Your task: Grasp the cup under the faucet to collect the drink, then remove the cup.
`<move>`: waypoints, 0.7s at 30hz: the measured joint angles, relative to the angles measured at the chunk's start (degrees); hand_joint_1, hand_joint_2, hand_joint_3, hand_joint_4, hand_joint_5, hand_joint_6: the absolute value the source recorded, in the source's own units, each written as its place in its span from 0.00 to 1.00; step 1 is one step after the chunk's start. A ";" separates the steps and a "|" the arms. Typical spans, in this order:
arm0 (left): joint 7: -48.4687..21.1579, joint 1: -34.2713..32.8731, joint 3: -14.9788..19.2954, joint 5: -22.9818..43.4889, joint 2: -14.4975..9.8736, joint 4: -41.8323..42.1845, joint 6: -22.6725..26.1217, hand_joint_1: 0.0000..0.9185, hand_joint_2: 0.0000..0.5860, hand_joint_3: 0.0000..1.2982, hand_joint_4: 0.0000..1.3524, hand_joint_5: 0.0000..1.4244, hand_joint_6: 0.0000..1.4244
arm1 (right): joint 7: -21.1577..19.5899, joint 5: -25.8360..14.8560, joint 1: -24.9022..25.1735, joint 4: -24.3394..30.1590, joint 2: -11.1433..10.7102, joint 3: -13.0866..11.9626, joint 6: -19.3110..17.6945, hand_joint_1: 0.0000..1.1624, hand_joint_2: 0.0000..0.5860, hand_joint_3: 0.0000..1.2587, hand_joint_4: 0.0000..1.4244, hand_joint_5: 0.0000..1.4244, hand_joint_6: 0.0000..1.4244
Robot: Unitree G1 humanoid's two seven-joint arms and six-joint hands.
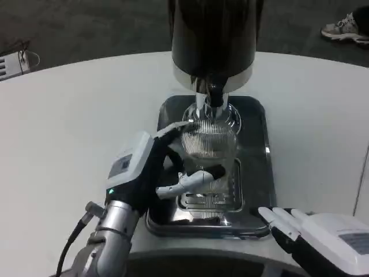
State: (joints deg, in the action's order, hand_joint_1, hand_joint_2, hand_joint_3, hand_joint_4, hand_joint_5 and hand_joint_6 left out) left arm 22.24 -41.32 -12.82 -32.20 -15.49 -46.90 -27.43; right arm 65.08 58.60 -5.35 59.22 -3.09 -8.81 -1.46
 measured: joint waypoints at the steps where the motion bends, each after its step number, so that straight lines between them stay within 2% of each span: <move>1: -1.12 -0.07 0.01 0.43 -0.13 0.34 0.37 0.19 0.03 0.13 0.01 0.17 0.27 | 0.01 -0.03 0.00 0.00 -0.05 0.05 0.17 0.47 0.72 0.00 0.00 0.00 0.00; 4: -2.83 -0.15 0.02 0.64 -0.42 1.17 0.91 0.16 0.02 0.09 0.00 0.13 0.23 | 0.03 -0.15 0.00 0.00 -0.29 0.18 0.60 0.47 0.72 0.00 0.00 0.00 0.00; 9: -5.31 1.21 0.21 2.12 -1.17 4.65 1.26 0.14 0.02 0.08 0.00 0.12 0.22 | 0.04 -0.26 -0.03 0.00 -1.27 0.64 1.66 0.47 0.72 0.00 0.00 0.00 0.00; 14: -7.53 6.08 1.50 4.01 -2.76 11.33 1.39 0.13 0.02 0.07 0.00 0.12 0.22 | 0.02 -0.28 -0.22 -0.01 -1.98 0.99 2.94 0.47 0.72 0.00 0.00 0.00 0.00; 17: -8.62 10.77 3.54 6.06 -3.94 16.92 1.30 0.11 0.01 0.04 0.00 0.13 0.20 | -0.03 -0.30 -0.47 0.00 -2.12 1.28 3.64 0.47 0.72 0.00 0.00 0.00 0.00; 21: -8.59 16.36 7.48 9.00 -4.92 22.99 0.71 0.10 0.01 0.04 0.00 0.12 0.20 | -0.24 -0.29 -0.50 0.01 -2.51 1.66 4.55 0.47 0.72 0.00 0.00 0.00 0.00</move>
State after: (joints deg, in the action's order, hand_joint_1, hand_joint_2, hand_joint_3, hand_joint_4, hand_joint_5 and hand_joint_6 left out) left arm 13.66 -24.96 -5.34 -23.21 -20.41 -23.91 -26.72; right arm 64.84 58.31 -5.85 59.23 -5.60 -7.15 3.10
